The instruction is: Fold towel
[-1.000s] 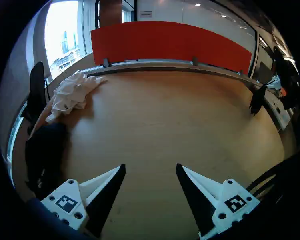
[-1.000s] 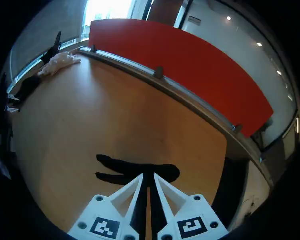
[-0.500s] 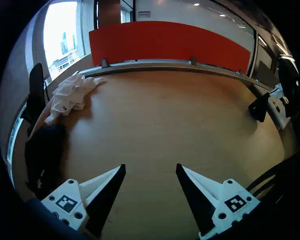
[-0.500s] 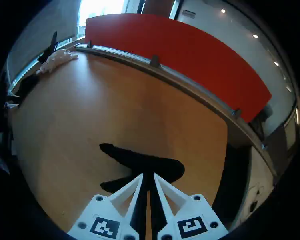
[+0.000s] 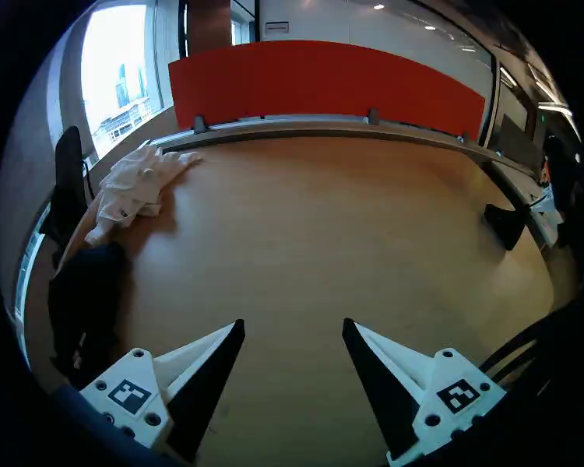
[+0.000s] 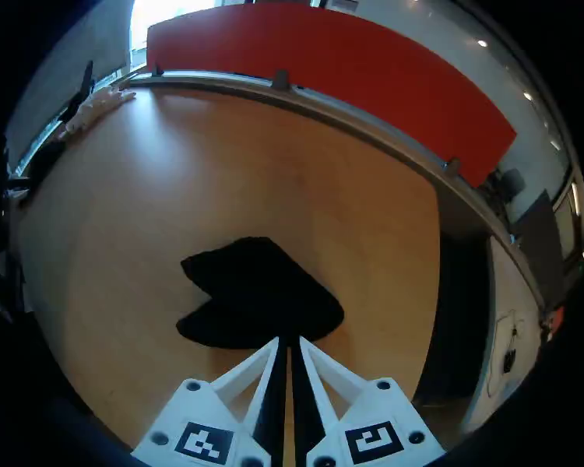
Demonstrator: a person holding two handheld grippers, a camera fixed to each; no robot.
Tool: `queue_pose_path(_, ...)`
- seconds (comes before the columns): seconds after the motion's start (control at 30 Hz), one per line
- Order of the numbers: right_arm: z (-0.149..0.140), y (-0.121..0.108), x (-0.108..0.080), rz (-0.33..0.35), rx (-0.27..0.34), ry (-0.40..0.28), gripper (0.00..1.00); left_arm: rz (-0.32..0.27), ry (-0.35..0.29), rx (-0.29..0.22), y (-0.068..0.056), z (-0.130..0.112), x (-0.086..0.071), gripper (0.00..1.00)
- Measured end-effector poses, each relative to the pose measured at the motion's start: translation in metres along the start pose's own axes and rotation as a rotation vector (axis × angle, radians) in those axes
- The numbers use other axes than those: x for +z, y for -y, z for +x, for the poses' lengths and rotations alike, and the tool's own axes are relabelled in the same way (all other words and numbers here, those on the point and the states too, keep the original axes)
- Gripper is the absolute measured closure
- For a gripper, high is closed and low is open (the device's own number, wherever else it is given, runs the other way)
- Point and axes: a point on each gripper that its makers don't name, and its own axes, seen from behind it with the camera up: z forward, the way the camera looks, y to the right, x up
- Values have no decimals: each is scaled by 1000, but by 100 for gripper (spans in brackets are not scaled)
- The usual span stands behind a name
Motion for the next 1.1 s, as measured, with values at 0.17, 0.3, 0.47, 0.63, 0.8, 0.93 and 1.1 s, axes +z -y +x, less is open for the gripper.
queue_pose_path(0.17, -25, 1, 4, 1, 44, 28, 96, 0, 1, 6, -1, 0, -1, 7)
queue_pose_path(0.3, -46, 0, 8, -6, 68, 65, 96, 1, 4, 9, -2, -1, -2, 7)
queue_pose_path(0.47, -66, -2, 14, -23, 90, 107, 96, 3, 6, 12, -3, -2, -3, 6)
queue_pose_path(0.63, -81, -3, 21, -34, 111, 139, 96, 7, 6, 14, -3, -3, -5, 7)
queue_pose_path(0.8, -95, -5, 27, -50, 132, 166, 96, 11, 9, 17, -2, -5, -6, 7)
queue_pose_path(0.93, -103, -6, 31, -59, 150, 180, 96, 13, 12, 21, -1, -6, -7, 7)
queue_pose_path(1.1, -110, -6, 36, -66, 164, 197, 96, 15, 14, 23, -1, -7, -7, 7)
